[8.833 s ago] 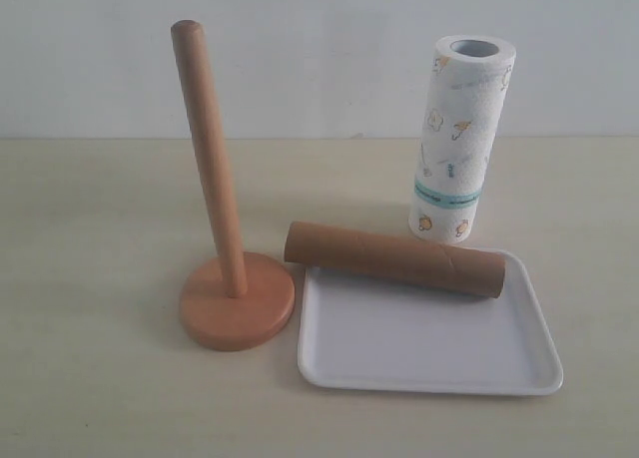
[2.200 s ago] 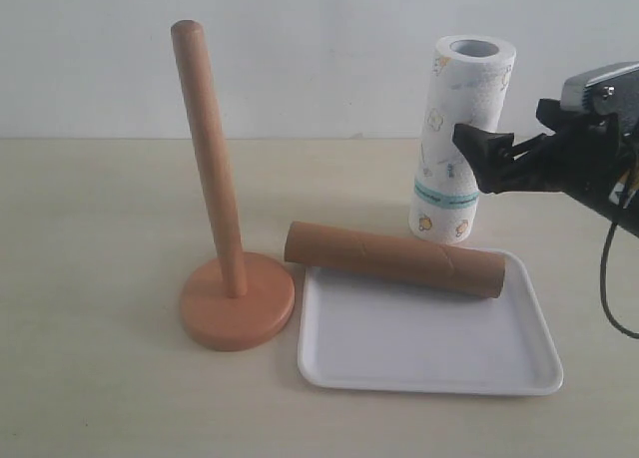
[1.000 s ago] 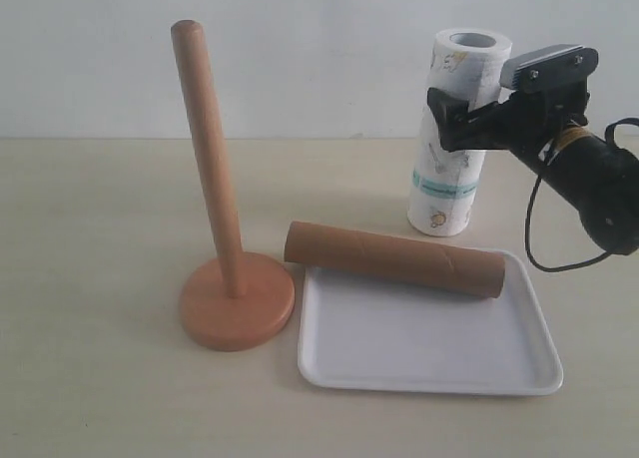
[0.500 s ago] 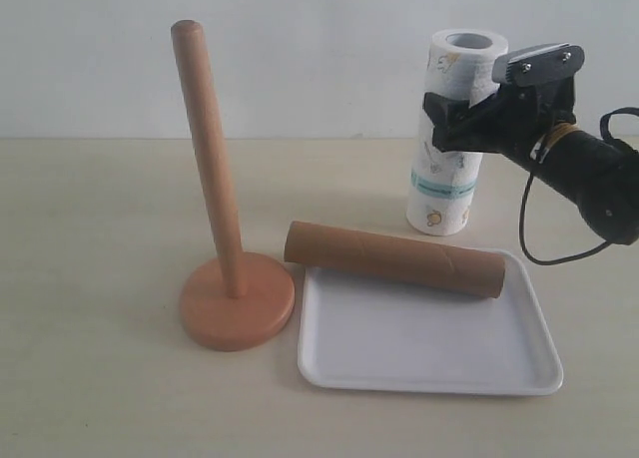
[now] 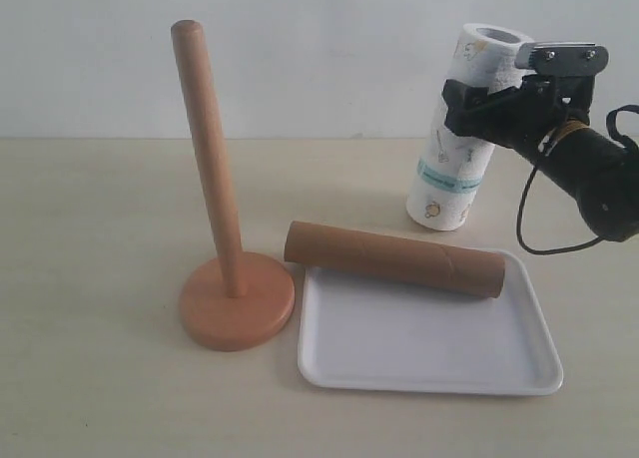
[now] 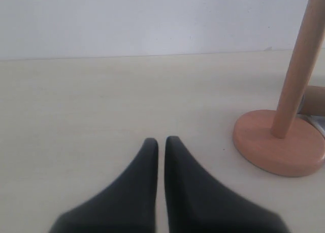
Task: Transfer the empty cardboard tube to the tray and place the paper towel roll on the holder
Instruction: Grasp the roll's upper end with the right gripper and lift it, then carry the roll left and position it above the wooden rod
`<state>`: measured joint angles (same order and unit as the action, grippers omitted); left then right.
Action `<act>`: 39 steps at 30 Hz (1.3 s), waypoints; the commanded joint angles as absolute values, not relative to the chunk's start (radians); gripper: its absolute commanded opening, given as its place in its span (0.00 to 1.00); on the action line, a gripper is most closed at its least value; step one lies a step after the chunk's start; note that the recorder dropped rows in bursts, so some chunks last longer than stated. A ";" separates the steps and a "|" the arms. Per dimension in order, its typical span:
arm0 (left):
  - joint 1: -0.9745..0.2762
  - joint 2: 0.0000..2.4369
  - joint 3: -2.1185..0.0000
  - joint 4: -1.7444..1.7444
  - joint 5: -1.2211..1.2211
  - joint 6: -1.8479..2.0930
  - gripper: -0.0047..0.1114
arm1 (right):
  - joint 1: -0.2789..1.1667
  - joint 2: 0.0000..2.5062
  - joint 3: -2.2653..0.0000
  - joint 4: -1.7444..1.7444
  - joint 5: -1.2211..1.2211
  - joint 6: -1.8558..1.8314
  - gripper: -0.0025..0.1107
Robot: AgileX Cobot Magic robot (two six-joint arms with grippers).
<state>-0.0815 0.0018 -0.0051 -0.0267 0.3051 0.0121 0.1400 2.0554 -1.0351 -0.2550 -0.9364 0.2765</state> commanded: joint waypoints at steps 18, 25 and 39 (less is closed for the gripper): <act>-0.080 0.000 0.000 -0.028 0.298 0.016 0.08 | 0.139 1.101 -0.800 -0.718 -0.612 0.766 0.02; -0.080 0.000 0.000 -0.028 0.298 0.016 0.08 | 0.225 1.089 -0.875 -0.722 -0.701 0.794 0.02; -0.080 0.000 0.000 -0.028 0.298 0.016 0.08 | 0.698 1.242 -1.172 -0.196 -0.367 0.162 0.02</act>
